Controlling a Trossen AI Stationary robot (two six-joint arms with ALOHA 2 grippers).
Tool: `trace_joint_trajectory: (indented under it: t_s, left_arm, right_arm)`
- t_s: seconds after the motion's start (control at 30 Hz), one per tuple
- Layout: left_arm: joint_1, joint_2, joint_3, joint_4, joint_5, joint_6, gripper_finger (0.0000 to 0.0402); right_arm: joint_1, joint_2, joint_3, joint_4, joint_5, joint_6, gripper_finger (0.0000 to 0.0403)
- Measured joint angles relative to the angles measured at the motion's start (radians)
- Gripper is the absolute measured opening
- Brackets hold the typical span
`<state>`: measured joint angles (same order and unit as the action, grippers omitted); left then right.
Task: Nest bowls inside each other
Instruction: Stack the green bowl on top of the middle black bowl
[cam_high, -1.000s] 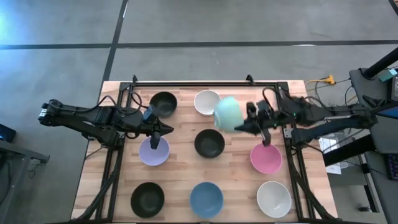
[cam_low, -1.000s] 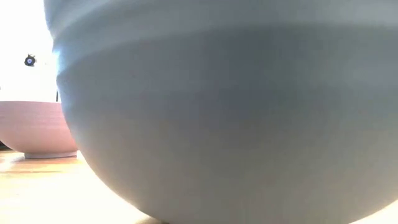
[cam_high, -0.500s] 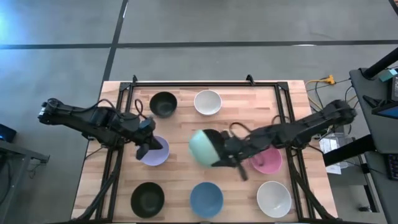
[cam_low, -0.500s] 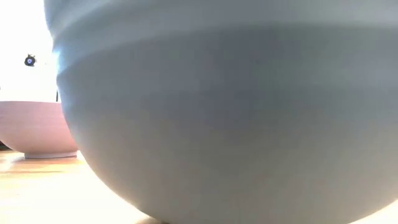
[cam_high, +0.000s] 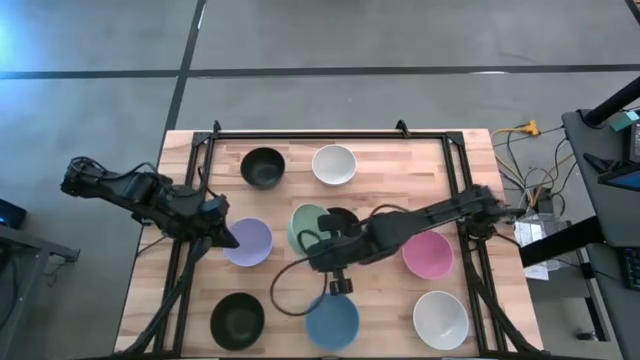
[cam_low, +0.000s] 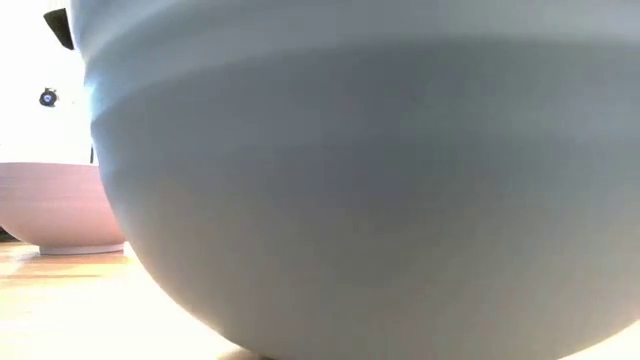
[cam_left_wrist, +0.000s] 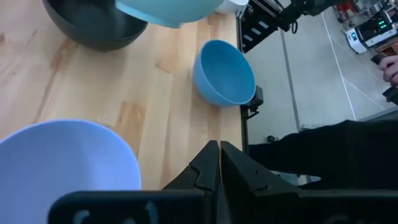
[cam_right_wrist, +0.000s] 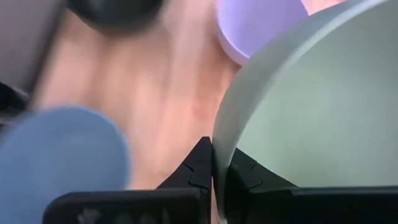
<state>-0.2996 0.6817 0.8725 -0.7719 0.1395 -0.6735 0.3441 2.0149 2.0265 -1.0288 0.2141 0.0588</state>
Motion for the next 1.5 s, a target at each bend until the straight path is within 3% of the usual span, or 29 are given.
trace_joint_trajectory:
  t_s: [0.27, 0.43, 0.87, 1.17, 1.5]
  left_arm:
    - [-0.002, -0.011, -0.029, 0.000, -0.004, 0.001, 0.0000]
    - [-0.002, -0.008, -0.029, 0.001, -0.007, 0.013, 0.0000]
    - [-0.002, 0.019, -0.029, 0.000, -0.007, 0.031, 0.0000]
    - [-0.002, 0.050, -0.029, 0.000, -0.006, 0.032, 0.0000]
    - [-0.002, 0.071, -0.029, 0.000, -0.006, 0.036, 0.0000]
  right_arm:
    - [0.001, 0.223, 0.262, -0.373, 0.050, -0.042, 0.0009]
    - [0.000, 0.293, 0.315, -0.525, 0.050, -0.010, 0.0009]
    - [-0.051, 0.312, 0.308, -0.542, 0.040, 0.052, 0.0009]
    - [-0.084, 0.312, 0.284, -0.542, -0.086, 0.051, 0.0009]
    - [-0.083, 0.312, 0.198, -0.537, -0.128, 0.054, 0.0009]
